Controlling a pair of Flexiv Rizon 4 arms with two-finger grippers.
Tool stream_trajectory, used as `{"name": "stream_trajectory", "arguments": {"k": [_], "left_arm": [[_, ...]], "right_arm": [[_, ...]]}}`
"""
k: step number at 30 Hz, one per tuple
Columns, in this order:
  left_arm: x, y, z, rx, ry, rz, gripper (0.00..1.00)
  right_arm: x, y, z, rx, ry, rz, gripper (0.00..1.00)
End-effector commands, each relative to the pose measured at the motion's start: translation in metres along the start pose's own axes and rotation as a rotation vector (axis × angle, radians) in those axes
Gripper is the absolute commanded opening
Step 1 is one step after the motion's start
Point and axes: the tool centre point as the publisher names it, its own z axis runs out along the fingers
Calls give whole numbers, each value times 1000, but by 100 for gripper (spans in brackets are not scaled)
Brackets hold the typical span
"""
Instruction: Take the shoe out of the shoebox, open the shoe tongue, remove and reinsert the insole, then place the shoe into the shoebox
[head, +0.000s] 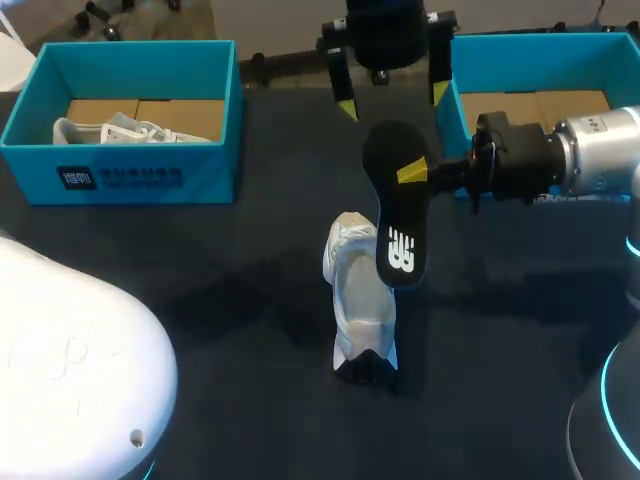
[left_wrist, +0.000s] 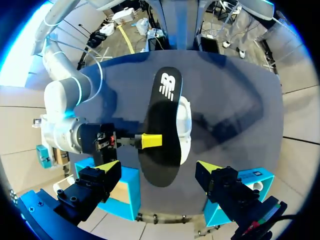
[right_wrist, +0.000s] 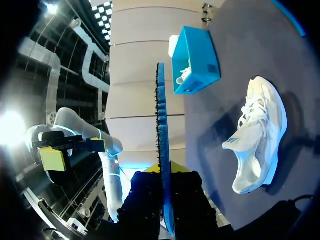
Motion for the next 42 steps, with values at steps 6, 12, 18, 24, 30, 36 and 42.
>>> {"name": "stream_trajectory", "arguments": {"k": [6, 12, 18, 24, 30, 36, 42], "left_arm": [[-3, 1, -1, -1, 44, 0, 100], [-13, -8, 2, 9, 31, 12, 100], [-26, -18, 4, 3, 30, 32, 100], [-30, -24, 5, -4, 30, 41, 100], [-33, -25, 10, -6, 45, 45, 100], [-41, -22, 14, -13, 59, 51, 100], [-50, -22, 14, -13, 59, 63, 100]], "right_arm": [[3, -2, -3, -25, -1, -8, 0], [1, -2, 1, -38, 2, -8, 0], [1, -1, 2, -50, 5, -3, 0], [4, -1, 0, -67, 2, -9, 0], [7, -1, -1, -78, -1, -14, 0], [7, -5, 0, -95, 7, -12, 0], [7, -7, -1, -104, 13, -10, 0]]}}
